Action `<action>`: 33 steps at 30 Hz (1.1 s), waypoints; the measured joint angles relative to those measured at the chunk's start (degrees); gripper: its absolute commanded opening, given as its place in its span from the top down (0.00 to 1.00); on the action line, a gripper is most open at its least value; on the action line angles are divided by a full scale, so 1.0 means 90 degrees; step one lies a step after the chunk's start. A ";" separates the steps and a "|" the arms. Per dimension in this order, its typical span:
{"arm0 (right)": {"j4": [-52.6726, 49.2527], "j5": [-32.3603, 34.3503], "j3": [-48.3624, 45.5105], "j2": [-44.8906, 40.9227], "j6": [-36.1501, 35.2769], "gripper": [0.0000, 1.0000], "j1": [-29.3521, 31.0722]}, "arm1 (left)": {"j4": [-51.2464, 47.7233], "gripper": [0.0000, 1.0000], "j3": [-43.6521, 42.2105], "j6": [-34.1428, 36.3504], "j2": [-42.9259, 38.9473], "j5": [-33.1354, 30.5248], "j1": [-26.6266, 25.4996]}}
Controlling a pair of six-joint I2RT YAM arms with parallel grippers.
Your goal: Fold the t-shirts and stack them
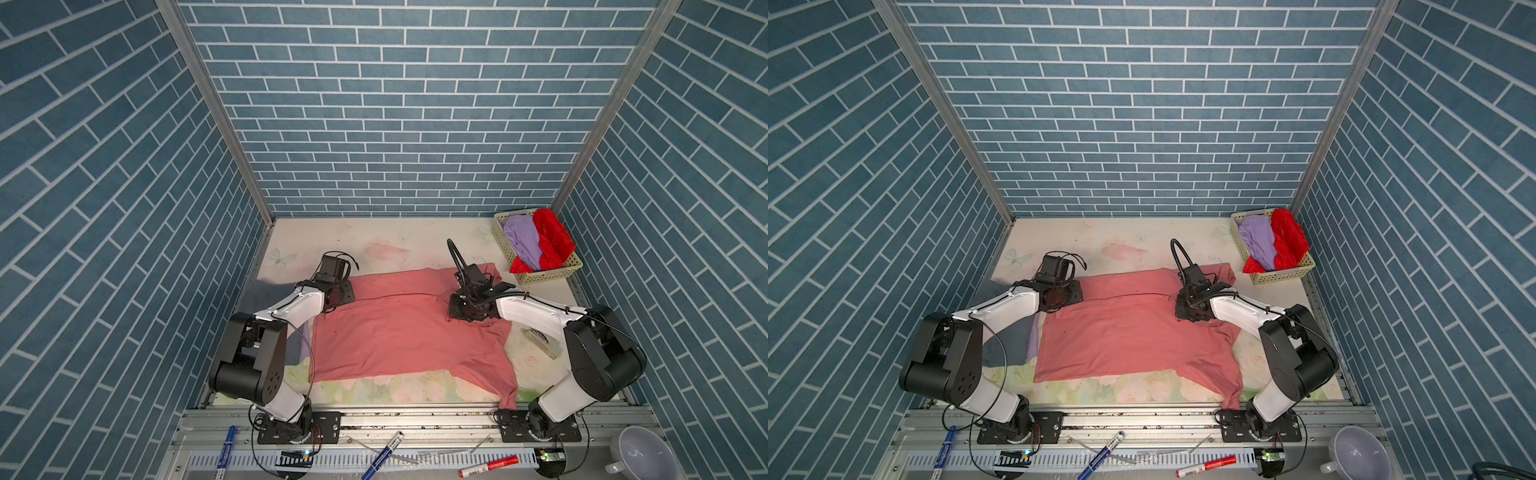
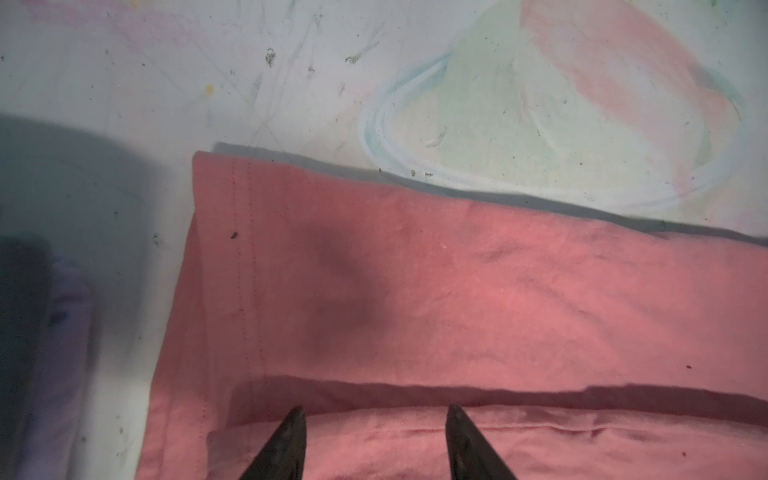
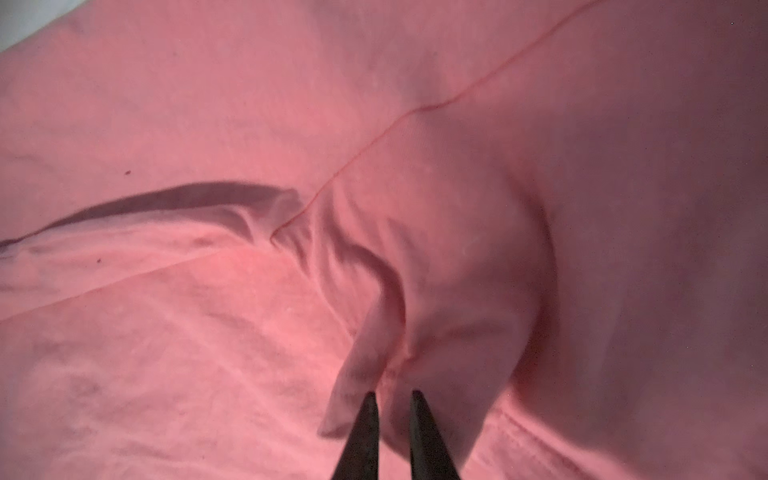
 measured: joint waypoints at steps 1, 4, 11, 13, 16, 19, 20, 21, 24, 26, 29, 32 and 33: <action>-0.0085 0.0036 -0.0010 -0.0049 -0.0002 0.79 0.0000 | -0.0002 0.44 0.0002 0.0000 0.0015 0.0000 0.0000; -0.0270 0.0340 0.0036 -0.0143 -0.0063 0.68 -0.0010 | -0.0010 0.42 0.0061 0.0012 0.0112 0.0002 0.0000; -0.0187 0.1022 0.0668 0.0007 -0.0340 0.64 -0.0624 | -0.0056 0.38 0.0389 -0.0007 0.0471 -0.0073 0.0000; -0.0002 0.1049 0.0801 0.0206 -0.0355 0.64 -0.0879 | -0.0085 0.39 0.0488 -0.0049 0.0648 -0.0097 0.0007; 0.0194 0.1064 0.0933 0.0639 -0.0357 0.64 -0.1156 | -0.0151 0.39 0.0554 -0.0146 0.0894 -0.0114 0.0029; 0.0287 0.1044 0.0942 0.1044 -0.0355 0.64 -0.1200 | -0.0163 0.39 0.0554 -0.0221 0.1095 -0.0119 0.0083; 0.0301 0.1037 0.0942 0.1158 -0.0355 0.64 -0.1200 | -0.0134 0.39 0.0568 -0.0233 0.1110 -0.0119 0.0097; 0.0325 0.1030 0.0942 0.1304 -0.0355 0.64 -0.1202 | -0.0131 0.39 0.0602 -0.0253 0.1132 -0.0112 0.0131; 0.0425 0.1013 0.1088 0.1554 -0.0359 0.65 -0.1236 | -0.0114 0.39 0.0852 -0.0265 0.1353 -0.0085 0.0274; 0.0527 0.0988 0.1311 0.1775 -0.0359 0.65 -0.1309 | -0.0078 0.39 0.1129 -0.0270 0.1608 -0.0049 0.0391; 0.0755 0.0862 0.1800 0.2229 -0.0398 0.65 -0.1486 | 0.0017 0.40 0.1615 -0.0282 0.2016 0.0085 0.0597; 0.0855 0.0682 0.2487 0.2754 -0.0435 0.65 -0.1700 | 0.0087 0.40 0.2186 -0.0318 0.2460 0.0306 0.0809; 0.0877 0.0624 0.2766 0.2963 -0.0461 0.65 -0.1766 | 0.0100 0.40 0.2399 -0.0323 0.2620 0.0364 0.0872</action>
